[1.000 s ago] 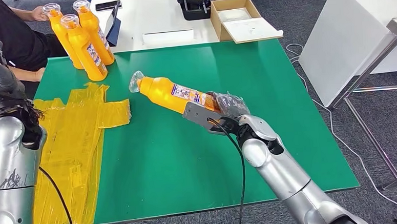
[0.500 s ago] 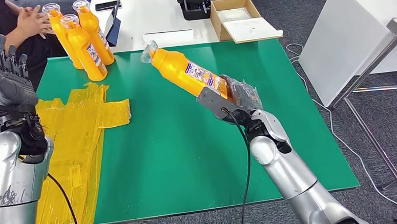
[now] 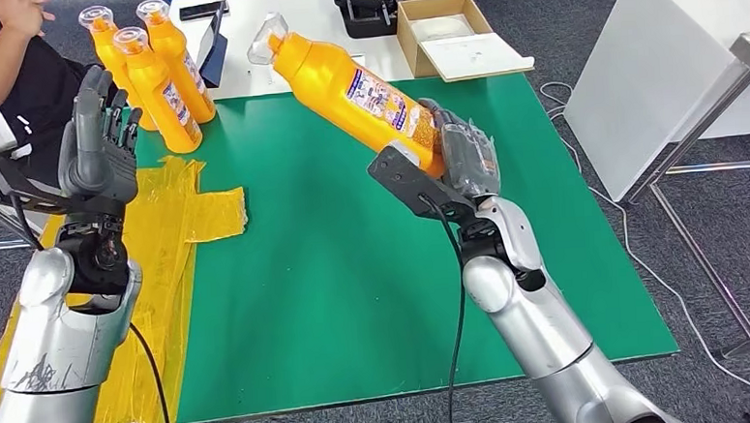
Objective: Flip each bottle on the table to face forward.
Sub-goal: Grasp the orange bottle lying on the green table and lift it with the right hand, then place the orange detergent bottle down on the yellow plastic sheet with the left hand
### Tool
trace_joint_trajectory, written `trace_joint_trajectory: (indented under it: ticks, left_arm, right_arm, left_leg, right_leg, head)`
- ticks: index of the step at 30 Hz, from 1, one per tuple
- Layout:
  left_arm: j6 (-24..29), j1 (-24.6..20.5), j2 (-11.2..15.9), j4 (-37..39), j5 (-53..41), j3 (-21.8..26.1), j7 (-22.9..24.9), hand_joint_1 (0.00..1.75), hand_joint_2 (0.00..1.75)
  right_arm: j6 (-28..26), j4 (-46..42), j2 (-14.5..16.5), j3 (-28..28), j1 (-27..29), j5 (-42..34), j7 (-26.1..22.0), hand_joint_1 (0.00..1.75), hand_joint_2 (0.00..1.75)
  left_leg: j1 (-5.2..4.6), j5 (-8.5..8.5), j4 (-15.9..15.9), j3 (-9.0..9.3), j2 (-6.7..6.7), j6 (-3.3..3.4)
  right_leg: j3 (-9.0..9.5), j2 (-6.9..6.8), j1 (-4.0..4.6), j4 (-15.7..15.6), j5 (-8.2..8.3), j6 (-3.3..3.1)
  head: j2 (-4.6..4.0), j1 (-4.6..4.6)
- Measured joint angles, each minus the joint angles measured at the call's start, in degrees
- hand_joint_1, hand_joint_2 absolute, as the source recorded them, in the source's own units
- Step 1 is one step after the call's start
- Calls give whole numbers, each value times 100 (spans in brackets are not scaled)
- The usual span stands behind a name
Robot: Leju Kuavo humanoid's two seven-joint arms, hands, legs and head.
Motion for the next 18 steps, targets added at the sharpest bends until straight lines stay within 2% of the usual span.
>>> trace_joint_trajectory:
  ticks: [18]
  left_arm:
    - [17,-197,-36,190,117,-150,113,0,175]
  right_arm:
    - [-114,-166,139,202,-49,54,75,175,175]
  left_leg:
    - [0,0,0,-1,0,0]
  right_leg:
    - [-1,0,0,0,0,0]
  head:
    - [0,0]
